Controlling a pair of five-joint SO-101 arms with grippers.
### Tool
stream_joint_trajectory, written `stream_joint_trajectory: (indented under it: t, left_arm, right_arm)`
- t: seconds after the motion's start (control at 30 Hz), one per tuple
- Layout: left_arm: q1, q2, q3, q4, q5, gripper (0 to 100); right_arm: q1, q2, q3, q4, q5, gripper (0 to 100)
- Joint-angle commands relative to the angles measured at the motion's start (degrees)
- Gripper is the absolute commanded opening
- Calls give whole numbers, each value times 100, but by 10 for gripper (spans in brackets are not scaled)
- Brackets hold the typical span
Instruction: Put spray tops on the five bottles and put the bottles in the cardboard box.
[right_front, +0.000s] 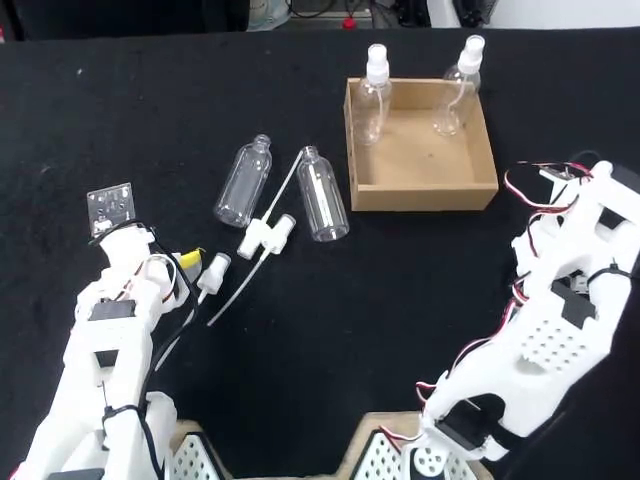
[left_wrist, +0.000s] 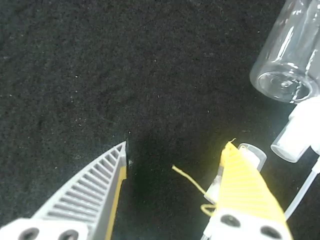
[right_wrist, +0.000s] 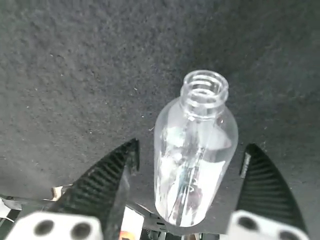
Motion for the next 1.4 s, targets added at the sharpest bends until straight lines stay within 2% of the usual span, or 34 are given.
stream_joint_trajectory:
  t: [0.0, 0.3, 0.53, 0.67, 1.27, 1.37]
  left_arm:
    - [-57, -123, -57, -114, -53, 289]
    - [-57, -123, -57, -114, -53, 289]
    - [-57, -123, -57, -114, -53, 289]
    - [-57, -123, -57, -114, -53, 289]
    - [-57, -123, -57, -114, -53, 289]
    - [-57, -123, -66, -114, -53, 289]
  right_arm:
    - [70, -57, -277, 158, -53, 303]
    - [44, 84, -347, 149, -53, 303]
    - [18, 629, -1095, 202, -220, 302]
    - [-26, 752, -1305, 202, -246, 253]
    - [-35, 655, -1297, 237, -246, 232]
    - [-35, 242, -1305, 237, -246, 191]
